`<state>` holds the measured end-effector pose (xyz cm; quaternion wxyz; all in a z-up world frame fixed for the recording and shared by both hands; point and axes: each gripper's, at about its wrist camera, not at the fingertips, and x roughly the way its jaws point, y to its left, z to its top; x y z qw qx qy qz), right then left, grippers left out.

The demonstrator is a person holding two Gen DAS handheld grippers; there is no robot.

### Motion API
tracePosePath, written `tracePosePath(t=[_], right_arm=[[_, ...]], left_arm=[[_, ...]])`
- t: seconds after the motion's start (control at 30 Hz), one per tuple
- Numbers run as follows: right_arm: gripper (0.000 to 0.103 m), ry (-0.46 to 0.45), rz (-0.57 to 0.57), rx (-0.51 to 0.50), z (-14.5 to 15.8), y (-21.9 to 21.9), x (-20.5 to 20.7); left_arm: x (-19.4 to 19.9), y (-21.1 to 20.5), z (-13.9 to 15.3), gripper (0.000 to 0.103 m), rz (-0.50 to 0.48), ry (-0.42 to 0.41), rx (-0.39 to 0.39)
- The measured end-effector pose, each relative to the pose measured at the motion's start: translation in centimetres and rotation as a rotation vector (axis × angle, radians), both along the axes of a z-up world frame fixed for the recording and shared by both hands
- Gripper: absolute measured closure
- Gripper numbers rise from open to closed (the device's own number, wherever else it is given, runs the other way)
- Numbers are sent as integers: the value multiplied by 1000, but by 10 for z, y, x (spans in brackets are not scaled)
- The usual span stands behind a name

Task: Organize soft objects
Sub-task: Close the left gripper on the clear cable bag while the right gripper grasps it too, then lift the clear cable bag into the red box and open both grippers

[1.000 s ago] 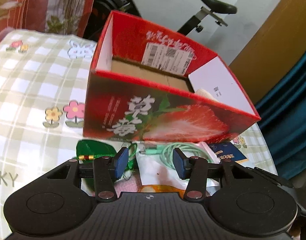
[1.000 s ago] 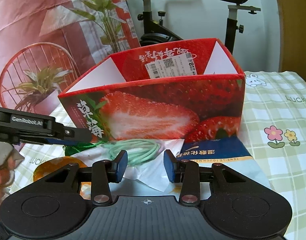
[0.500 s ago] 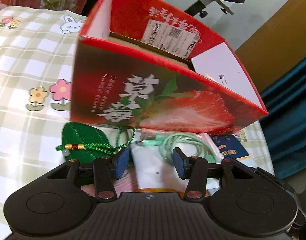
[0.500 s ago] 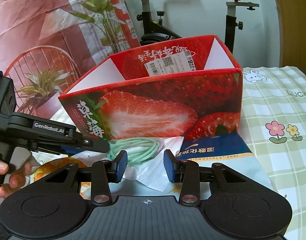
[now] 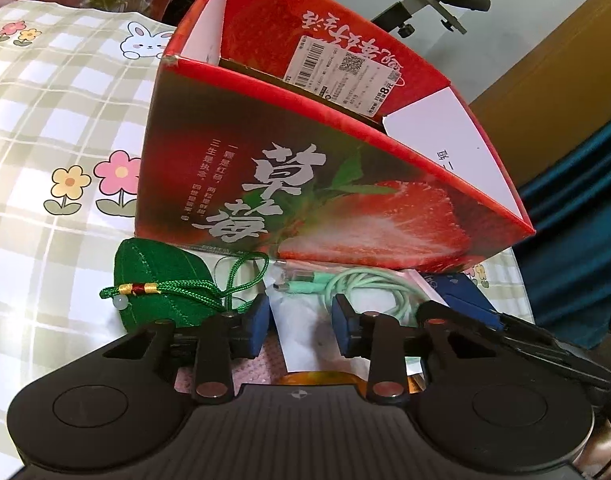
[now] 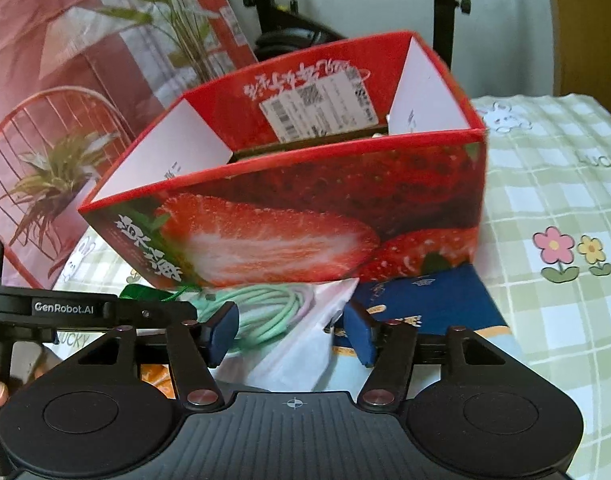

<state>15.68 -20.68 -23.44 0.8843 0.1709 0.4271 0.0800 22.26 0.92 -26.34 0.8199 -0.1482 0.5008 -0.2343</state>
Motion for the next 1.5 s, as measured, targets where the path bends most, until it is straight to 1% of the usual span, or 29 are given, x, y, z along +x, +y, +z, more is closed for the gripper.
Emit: tracePosePath(t=[0.13,0.2,0.23,0.33,0.4,0.47,0.67,0.83,0.9,0.97,1.2,1.37,1.5], right_arm=[[46,32,1,15,-1,3,8],[48,31,2,12,-1,4,9],[53,31,3,10,0,4,9],[59,26,1,18,2,3,6],[67,18,3,32,5,3,4],[70,14,0,36,8,3,3],[73,-7,0,54,16,1,-3],[73,-32,14,62,24,2,-8],[73,-36,20,57,26,3,-10],[73,-39,25,52,26,4,-13],[74,-45,17,66,28,1,-23],[74,-48,15,68,29,-1,-30],[75,-51,14,67,29,-2,-35]], left_arm=[[1,2,-2,68,17,20,-43],[1,3,-3,67,22,32,-78],[0,2,-3,67,22,31,-77],[-2,0,-1,67,15,26,-72],[-4,2,1,67,17,23,-80],[-5,2,4,67,15,16,-92],[-12,2,20,67,-11,-24,-99],[-21,0,30,67,-37,-46,-113],[-24,-2,33,67,-51,-59,-101],[-27,-4,34,67,-61,-66,-88],[-34,-1,31,67,-60,-56,-95],[-41,1,34,67,-72,-63,-105],[-48,2,36,67,-83,-71,-98]])
